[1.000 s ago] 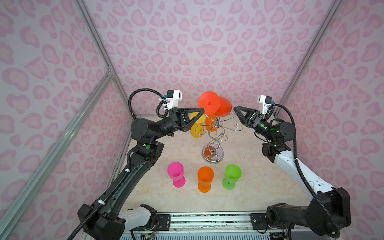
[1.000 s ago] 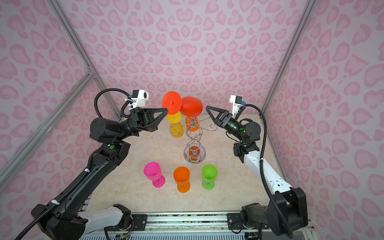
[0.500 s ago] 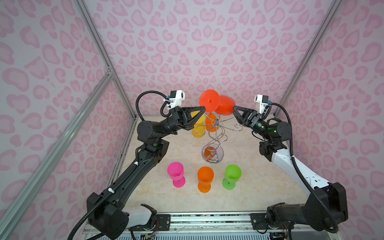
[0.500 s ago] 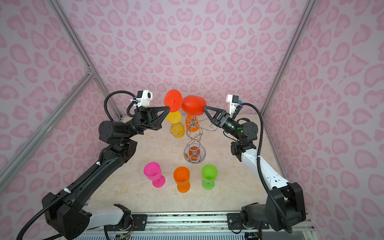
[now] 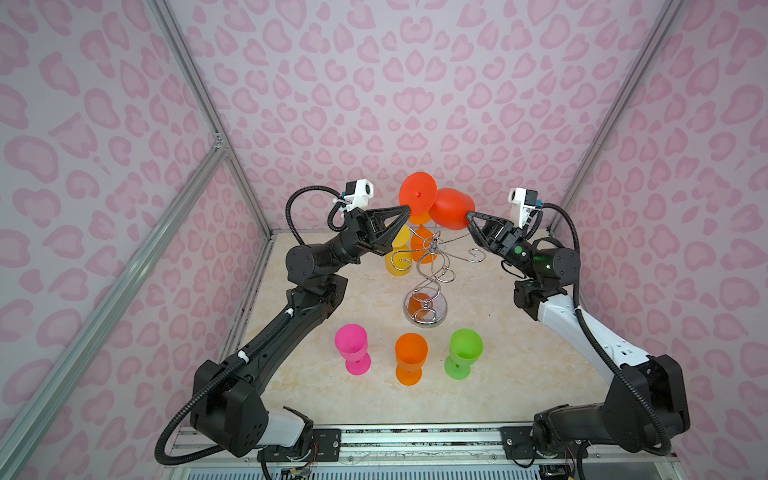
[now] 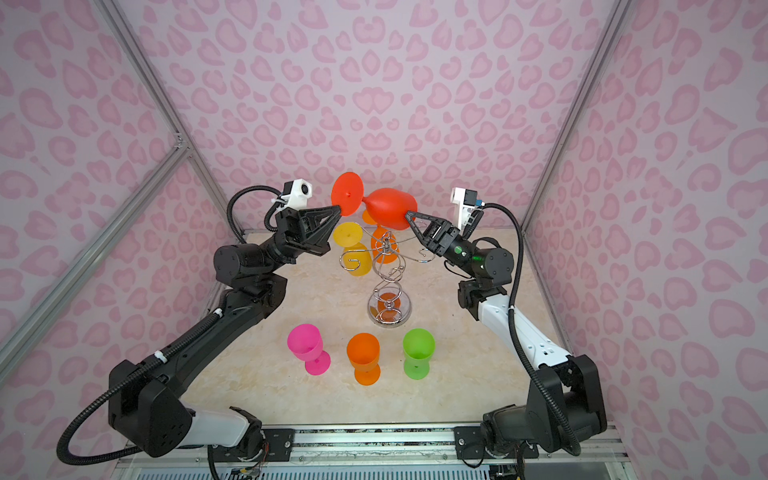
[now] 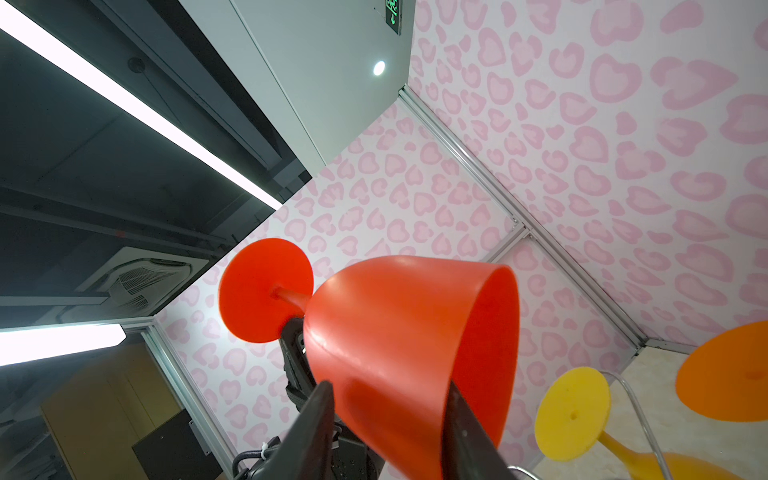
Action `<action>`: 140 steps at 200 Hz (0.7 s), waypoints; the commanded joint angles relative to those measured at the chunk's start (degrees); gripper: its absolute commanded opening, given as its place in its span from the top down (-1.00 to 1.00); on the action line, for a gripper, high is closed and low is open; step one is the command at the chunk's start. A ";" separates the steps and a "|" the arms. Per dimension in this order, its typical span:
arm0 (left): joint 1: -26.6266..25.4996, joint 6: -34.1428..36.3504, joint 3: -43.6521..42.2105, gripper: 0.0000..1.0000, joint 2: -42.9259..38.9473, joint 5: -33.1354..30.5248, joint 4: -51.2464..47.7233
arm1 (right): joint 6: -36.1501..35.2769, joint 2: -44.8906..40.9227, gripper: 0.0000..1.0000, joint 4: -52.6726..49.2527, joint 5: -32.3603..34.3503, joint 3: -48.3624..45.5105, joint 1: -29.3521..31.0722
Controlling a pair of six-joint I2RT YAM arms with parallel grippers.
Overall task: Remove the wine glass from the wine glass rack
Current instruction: 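Open the left gripper off the red glass's foot while the right gripper holds the bowl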
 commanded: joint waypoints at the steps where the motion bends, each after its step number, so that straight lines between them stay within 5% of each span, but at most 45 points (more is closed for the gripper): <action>1: 0.00 -4.32 -0.13 0.96 1.90 -1.41 5.77 | 1.67 0.36 0.22 8.32 -2.74 -0.08 0.28; 49: 0.00 -10.50 1.10 0.96 6.64 -3.22 13.12 | 7.72 2.90 0.33 21.09 -3.82 -0.08 0.27; 140: 0.00 -16.50 3.14 0.77 12.14 -5.21 21.77 | 4.81 2.63 0.82 21.11 -4.89 0.82 1.33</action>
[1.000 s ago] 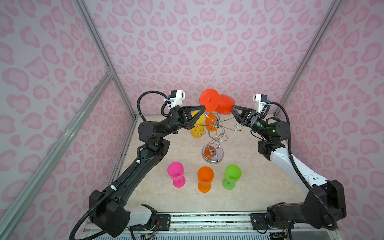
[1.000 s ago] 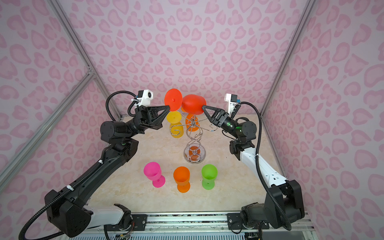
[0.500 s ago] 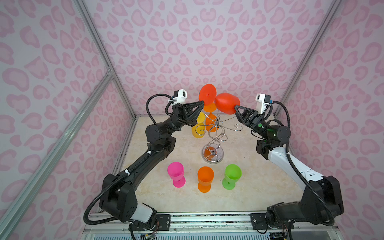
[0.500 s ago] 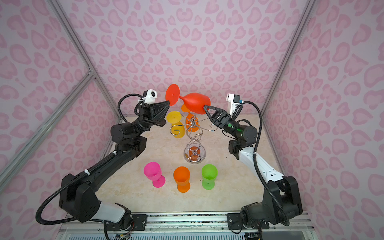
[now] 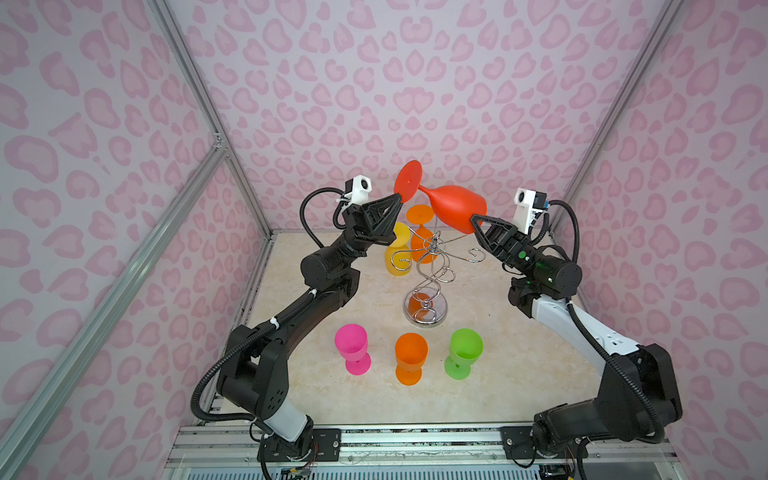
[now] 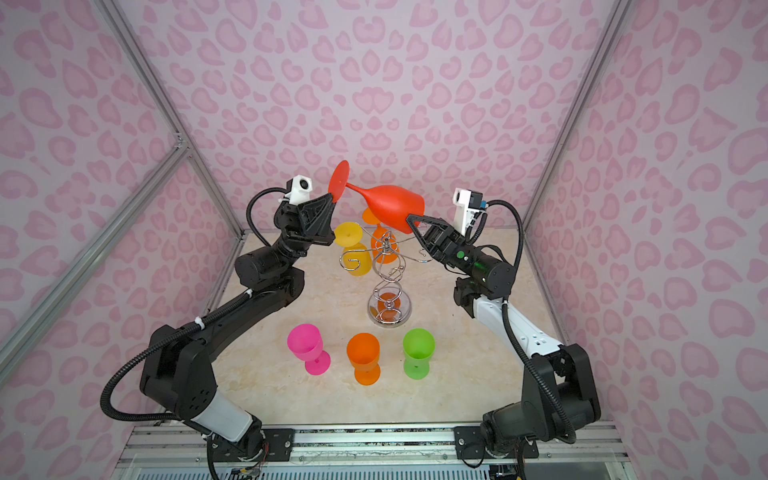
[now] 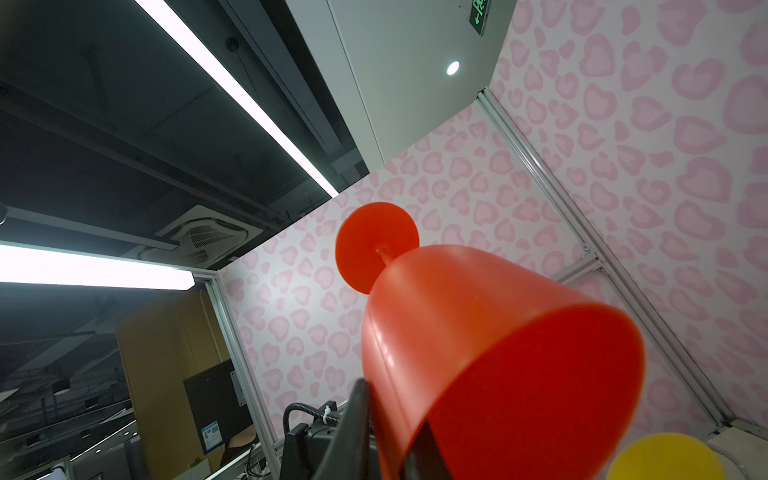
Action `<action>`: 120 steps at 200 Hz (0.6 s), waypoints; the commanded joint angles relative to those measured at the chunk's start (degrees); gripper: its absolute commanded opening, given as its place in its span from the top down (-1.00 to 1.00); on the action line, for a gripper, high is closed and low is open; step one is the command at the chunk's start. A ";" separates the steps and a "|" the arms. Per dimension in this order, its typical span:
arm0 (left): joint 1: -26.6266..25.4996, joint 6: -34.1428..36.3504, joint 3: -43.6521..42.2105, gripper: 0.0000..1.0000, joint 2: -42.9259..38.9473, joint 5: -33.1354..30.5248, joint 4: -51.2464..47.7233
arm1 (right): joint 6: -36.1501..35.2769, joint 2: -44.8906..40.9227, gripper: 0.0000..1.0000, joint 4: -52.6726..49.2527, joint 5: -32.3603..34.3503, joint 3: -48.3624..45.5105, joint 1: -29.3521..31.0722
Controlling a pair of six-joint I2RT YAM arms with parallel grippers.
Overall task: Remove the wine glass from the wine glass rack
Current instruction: 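Open the left gripper off the red glass's foot while the right gripper holds the bowl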
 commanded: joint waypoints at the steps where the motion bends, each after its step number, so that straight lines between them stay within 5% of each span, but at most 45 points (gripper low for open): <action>1: -0.09 -7.74 0.79 0.76 1.25 3.29 0.78 | -0.07 -0.24 0.83 3.08 -2.09 0.44 0.50; 66: -0.11 -6.78 1.16 0.49 1.81 3.91 1.54 | -1.81 -1.07 1.00 -1.18 -1.03 2.34 -0.97; 120: -0.18 -1.55 0.81 0.05 0.59 6.44 0.95 | -11.37 -5.44 1.00 -20.24 -0.77 4.41 -3.99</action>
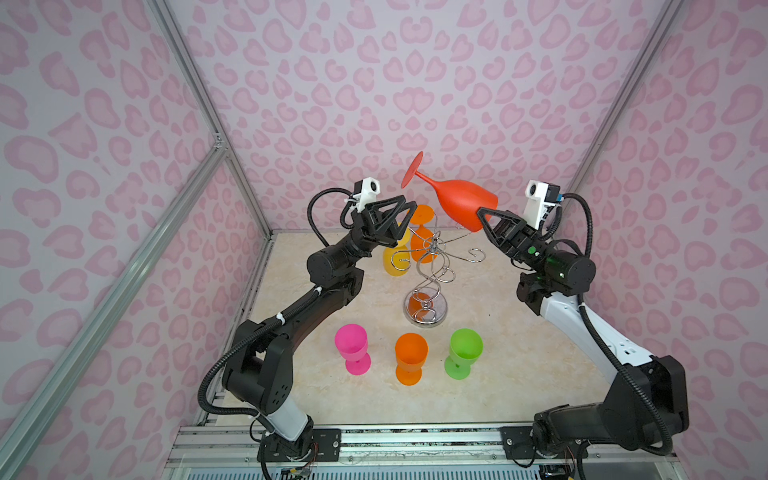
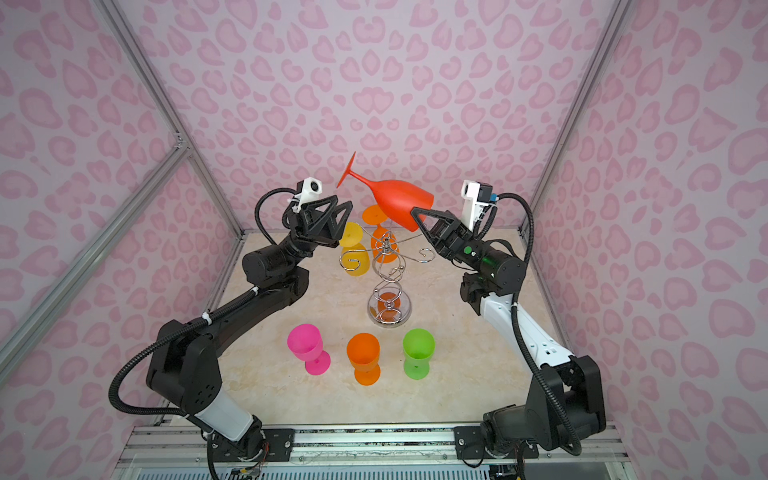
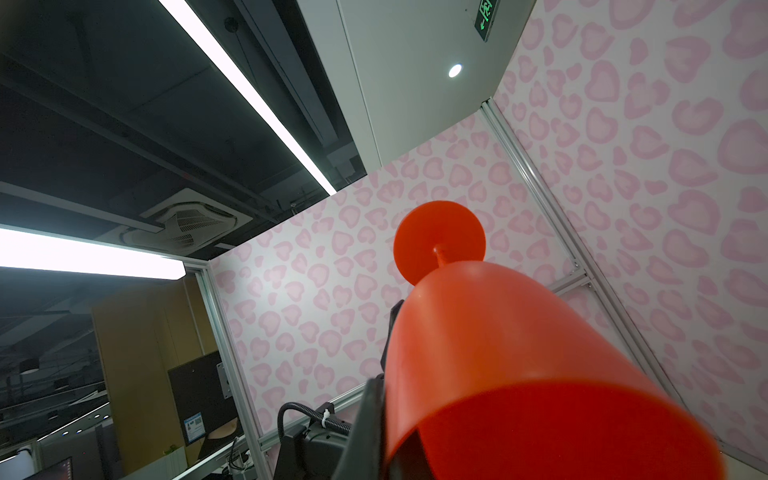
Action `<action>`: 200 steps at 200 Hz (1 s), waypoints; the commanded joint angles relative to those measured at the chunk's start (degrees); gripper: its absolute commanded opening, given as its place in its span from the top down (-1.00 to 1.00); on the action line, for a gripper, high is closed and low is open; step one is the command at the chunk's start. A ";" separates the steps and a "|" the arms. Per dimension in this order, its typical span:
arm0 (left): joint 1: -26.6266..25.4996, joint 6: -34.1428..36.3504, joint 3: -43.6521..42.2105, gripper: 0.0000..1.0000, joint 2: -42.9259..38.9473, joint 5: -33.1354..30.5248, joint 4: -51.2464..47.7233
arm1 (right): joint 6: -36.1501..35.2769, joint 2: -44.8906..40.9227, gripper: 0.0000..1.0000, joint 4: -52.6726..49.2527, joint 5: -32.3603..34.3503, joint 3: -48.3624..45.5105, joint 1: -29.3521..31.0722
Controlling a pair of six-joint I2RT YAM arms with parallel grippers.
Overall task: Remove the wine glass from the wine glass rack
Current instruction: 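Open the left gripper off the red glass's foot while the right gripper holds the bowl, then lower the red glass beside the green glass with the right gripper while the left withdraws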
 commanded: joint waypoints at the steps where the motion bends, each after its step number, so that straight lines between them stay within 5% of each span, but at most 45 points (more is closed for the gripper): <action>1: 0.11 -1.46 0.07 0.04 -0.88 2.67 1.09 | -7.02 -2.06 1.00 -11.68 0.37 0.92 -0.95; 43: 0.11 5.76 0.53 -0.15 -2.77 7.18 -1.95 | -28.68 -10.54 1.00 -49.38 5.78 5.30 -3.27; 68: 0.20 17.75 0.37 -0.22 -6.85 11.91 -13.48 | -46.29 -14.49 1.00 -80.95 17.47 14.18 -3.65; 85: 0.46 29.05 0.07 -0.24 -10.70 12.70 -26.22 | -51.75 -15.51 1.00 -96.70 26.85 19.67 -4.63; 145: 2.34 65.38 3.81 -0.30 -24.56 4.28 -70.91 | -56.96 -12.76 1.00 -119.16 34.49 24.23 -10.98; 200: 5.16 73.12 4.20 -0.35 -29.78 -0.60 -82.37 | -60.29 -10.46 1.00 -127.22 37.66 17.40 -7.53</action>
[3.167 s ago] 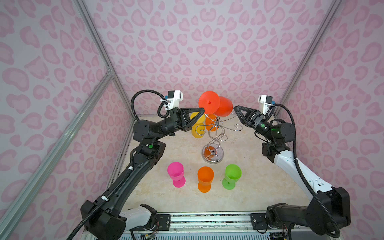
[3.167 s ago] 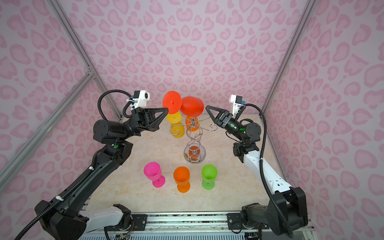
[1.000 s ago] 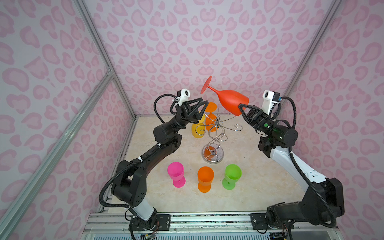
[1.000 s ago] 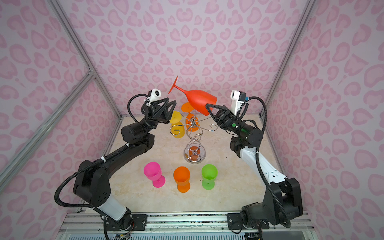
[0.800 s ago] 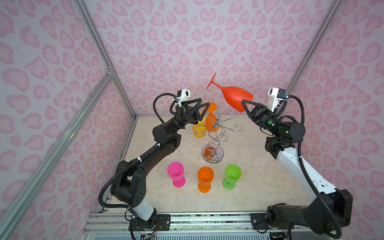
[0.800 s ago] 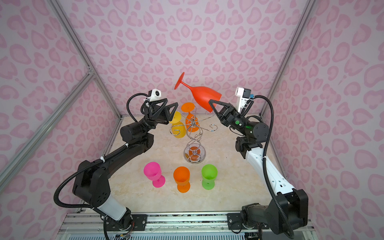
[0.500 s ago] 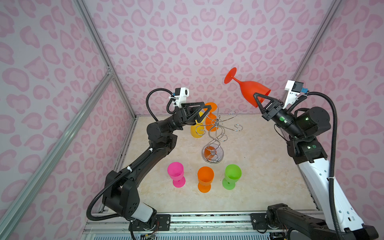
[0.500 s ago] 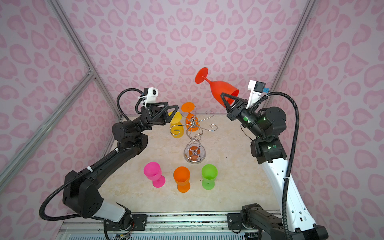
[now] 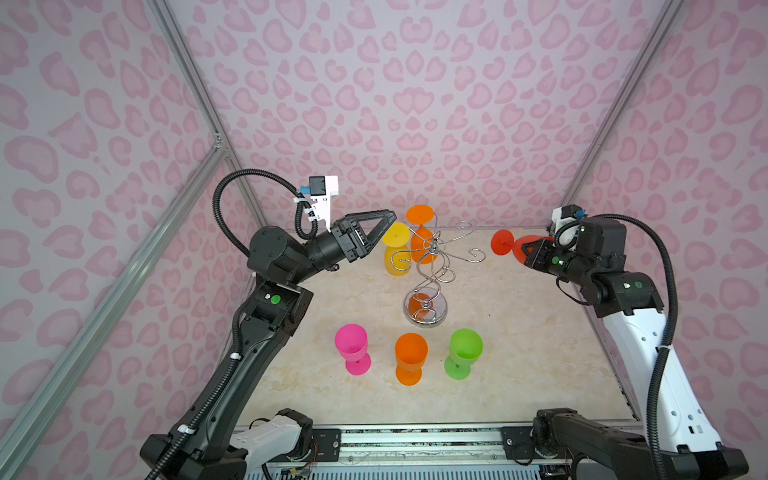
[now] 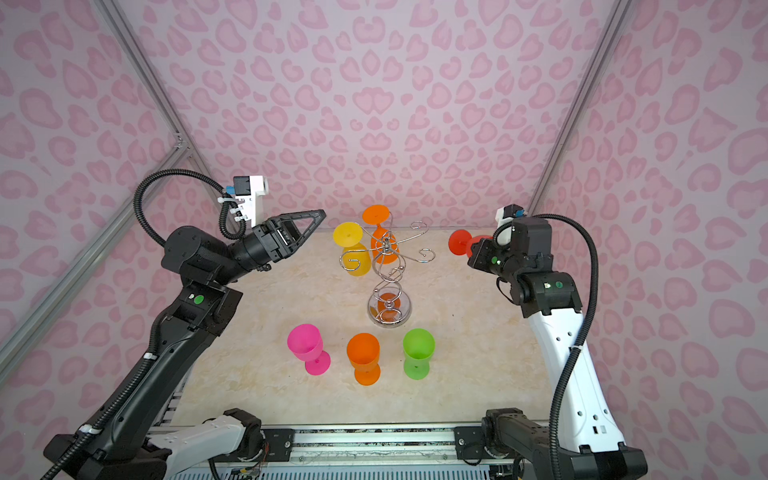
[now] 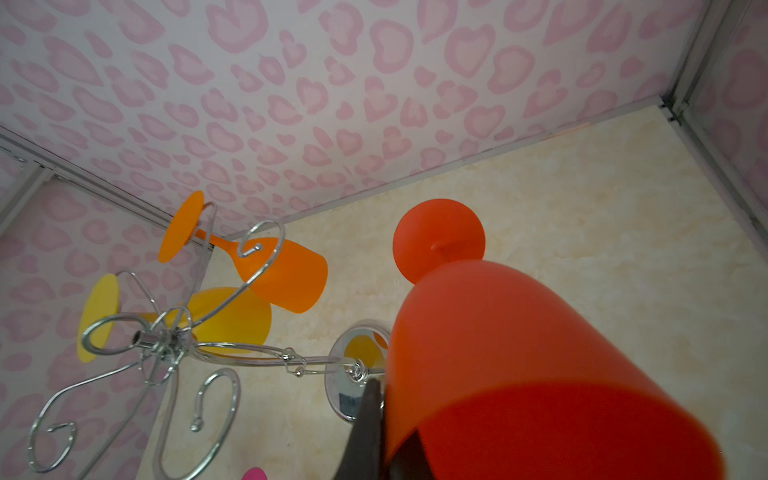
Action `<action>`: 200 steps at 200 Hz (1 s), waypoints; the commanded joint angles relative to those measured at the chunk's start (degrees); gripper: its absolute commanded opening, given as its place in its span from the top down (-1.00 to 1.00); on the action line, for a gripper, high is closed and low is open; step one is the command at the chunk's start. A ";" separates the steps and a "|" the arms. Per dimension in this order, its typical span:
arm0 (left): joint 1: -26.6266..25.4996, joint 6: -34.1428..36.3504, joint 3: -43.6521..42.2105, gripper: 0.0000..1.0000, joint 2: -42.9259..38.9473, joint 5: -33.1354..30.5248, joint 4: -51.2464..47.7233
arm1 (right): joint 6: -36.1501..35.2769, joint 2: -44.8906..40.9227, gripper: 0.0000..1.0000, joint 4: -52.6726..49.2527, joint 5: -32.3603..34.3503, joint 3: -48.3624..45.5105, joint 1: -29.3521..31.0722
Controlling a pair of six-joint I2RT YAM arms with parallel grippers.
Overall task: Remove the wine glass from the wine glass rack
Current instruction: 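Lower the red glass beside the green glass with the right gripper while the left withdraws, then set the red glass upright on the table and open the right gripper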
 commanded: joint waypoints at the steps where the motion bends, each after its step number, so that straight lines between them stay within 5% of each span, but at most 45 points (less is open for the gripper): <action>1: 0.68 6.56 0.52 -0.35 -1.21 -2.97 -7.60 | -3.58 1.37 1.00 -6.64 3.19 -1.13 2.51; 29: 1.13 7.48 0.53 -0.36 -1.49 -3.53 -9.03 | -6.60 5.67 1.00 -13.54 10.79 -1.33 9.90; 92: 1.35 8.03 0.55 -0.36 -1.77 -3.53 -10.26 | -7.90 10.86 1.00 -18.42 14.64 -3.75 16.44; 200: 1.84 7.83 2.22 -0.38 -0.93 -2.74 -11.29 | -10.91 19.53 0.95 -22.97 13.26 -2.67 19.50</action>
